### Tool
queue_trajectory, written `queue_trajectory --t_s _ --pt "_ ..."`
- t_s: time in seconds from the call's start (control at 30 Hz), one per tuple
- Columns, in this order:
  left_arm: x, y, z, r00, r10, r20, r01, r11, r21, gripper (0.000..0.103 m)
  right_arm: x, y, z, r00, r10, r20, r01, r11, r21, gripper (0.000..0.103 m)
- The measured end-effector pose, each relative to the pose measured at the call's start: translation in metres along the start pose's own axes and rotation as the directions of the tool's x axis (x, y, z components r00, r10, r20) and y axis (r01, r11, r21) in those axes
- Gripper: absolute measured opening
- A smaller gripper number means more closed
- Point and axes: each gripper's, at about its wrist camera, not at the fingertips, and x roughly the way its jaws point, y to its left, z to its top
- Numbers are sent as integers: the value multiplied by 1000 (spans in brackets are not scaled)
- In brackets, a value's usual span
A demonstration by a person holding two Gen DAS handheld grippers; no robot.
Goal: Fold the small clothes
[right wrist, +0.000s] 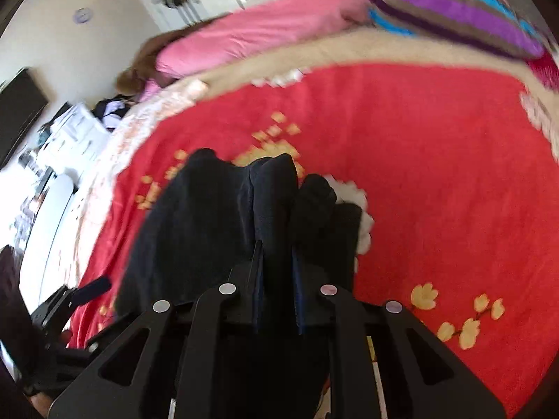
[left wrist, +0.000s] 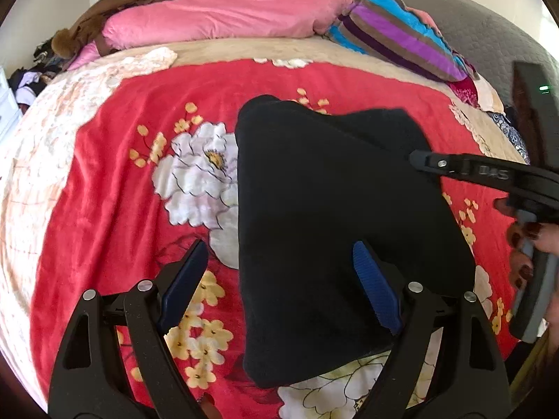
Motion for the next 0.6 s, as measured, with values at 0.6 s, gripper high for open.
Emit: queue_trajectory --t_s 0.6 --pt "-8 8 -5 1000 -9 1 9 1000 -4 81 -37 -5 -24 999 49 7 -50 996 68 48"
